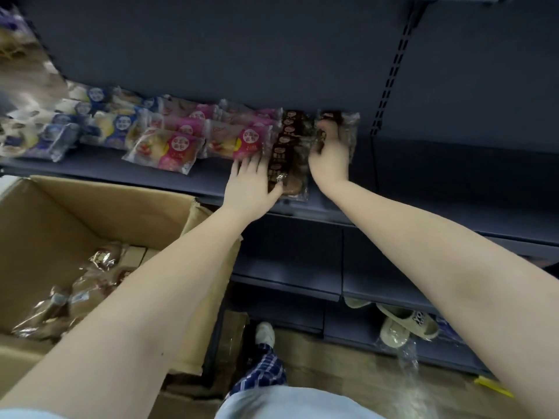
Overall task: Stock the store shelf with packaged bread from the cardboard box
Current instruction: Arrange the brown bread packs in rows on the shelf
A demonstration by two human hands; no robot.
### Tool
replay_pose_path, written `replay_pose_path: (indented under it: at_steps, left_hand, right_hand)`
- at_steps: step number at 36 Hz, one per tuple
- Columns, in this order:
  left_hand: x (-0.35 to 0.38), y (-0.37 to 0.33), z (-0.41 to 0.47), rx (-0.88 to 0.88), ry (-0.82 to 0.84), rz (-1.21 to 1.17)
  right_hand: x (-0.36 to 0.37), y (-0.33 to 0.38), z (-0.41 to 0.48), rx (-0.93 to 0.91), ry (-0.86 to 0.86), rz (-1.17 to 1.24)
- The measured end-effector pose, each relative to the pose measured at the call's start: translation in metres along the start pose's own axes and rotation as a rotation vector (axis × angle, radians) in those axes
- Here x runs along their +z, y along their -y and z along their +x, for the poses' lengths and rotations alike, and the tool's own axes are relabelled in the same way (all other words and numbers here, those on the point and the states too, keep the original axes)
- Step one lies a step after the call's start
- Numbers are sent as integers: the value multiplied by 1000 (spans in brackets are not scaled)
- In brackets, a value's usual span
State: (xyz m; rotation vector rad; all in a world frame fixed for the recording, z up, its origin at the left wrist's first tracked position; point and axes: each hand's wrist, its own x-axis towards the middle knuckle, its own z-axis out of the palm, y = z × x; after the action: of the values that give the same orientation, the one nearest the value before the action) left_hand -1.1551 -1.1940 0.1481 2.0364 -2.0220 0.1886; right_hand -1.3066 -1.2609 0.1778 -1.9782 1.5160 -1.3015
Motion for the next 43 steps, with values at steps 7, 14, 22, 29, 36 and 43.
replay_pose_path:
  at_steps: [7, 14, 22, 29, 36, 43]
  left_hand:
    - [-12, 31, -32, -116, -11, 25]
    - [-32, 75, -64, -225, -12, 78]
    - [-51, 121, -99, -401, -26, 100]
    - [-63, 177, -162, -597, 91, 125]
    - [-60, 225, -204, -699, 195, 148]
    - [-57, 268, -203, -692, 266, 147]
  right_hand:
    - [23, 25, -18, -180, 128, -50]
    - [62, 76, -27, -294, 250, 48]
    - [119, 123, -51, -448, 421, 136]
    - [176, 170, -86, -482, 554, 243]
    - [220, 205, -144, -559, 726, 296]
    - [260, 217, -144, -572, 775, 228]
